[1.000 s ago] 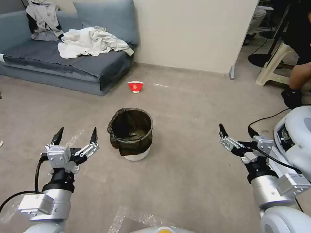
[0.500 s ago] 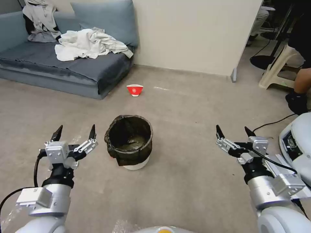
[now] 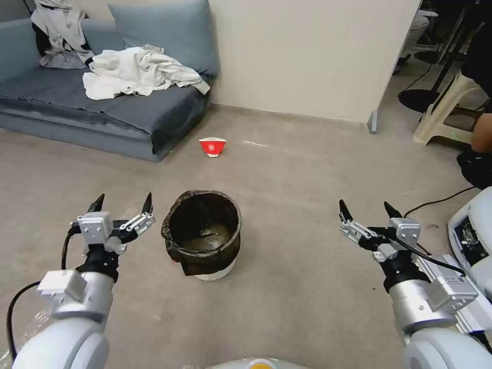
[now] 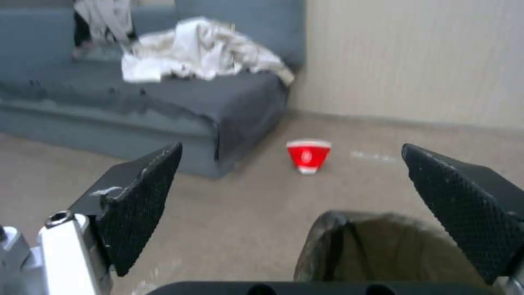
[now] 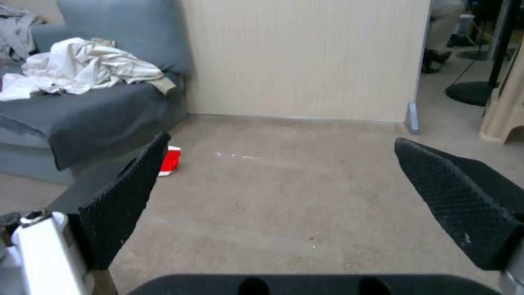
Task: Pick up the trash can from the floor.
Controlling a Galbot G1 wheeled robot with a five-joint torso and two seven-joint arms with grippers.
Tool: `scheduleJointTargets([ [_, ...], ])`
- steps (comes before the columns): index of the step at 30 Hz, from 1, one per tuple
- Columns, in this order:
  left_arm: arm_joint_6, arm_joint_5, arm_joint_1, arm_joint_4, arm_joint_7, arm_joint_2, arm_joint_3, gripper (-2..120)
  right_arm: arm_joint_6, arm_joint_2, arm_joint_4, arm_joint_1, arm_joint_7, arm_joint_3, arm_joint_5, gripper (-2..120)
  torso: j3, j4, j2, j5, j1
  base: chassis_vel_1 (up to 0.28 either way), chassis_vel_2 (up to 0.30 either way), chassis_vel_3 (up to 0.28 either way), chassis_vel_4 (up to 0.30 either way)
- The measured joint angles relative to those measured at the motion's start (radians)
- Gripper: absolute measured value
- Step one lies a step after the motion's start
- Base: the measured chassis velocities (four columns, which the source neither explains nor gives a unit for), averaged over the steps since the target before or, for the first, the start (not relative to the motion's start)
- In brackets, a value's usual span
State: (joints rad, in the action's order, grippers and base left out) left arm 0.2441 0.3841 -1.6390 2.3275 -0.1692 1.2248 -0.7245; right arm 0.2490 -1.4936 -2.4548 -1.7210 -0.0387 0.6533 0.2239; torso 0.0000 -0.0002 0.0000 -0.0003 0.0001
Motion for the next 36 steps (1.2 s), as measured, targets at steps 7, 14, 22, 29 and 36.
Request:
scheduleJointTargets([
  [7,0.146,0.128,0.113,-0.138,-0.043,-0.062,0.046,100,-0.006,-0.001,0.018,-0.004,0.0,0.003,0.012,100,0.0,0.0001,0.0,0.0002,0.0,0.0,0.0,0.0,0.0],
  [14,0.246,0.201,0.179,-0.208,-0.069,-0.074,0.089,100,-0.008,-0.01,0.029,-0.01,0.005,0.005,0.011,100,0.0,0.0003,0.0,0.0003,0.0,0.0,0.0,0.0,0.0],
  [22,0.397,0.236,0.293,-0.292,-0.16,-0.074,0.184,100,-0.012,-0.017,0.033,-0.022,0.008,0.008,0.009,100,0.0,0.0001,0.0,0.0003,0.0,0.0,0.0,0.0,0.0],
  [29,0.434,0.232,0.363,-0.358,-0.171,-0.066,0.23,100,-0.013,-0.012,0.036,-0.027,0.01,0.019,0.008,100,0.0,0.0002,0.0,0.0004,0.0,0.0,0.0,0.0,0.0],
  [36,0.435,0.225,0.408,-0.408,-0.186,-0.046,0.277,100,-0.014,-0.01,0.037,-0.029,0.012,0.022,0.007,100,0.0,0.0002,0.0,0.0003,0.0,0.0,0.0,0.0,0.0],
])
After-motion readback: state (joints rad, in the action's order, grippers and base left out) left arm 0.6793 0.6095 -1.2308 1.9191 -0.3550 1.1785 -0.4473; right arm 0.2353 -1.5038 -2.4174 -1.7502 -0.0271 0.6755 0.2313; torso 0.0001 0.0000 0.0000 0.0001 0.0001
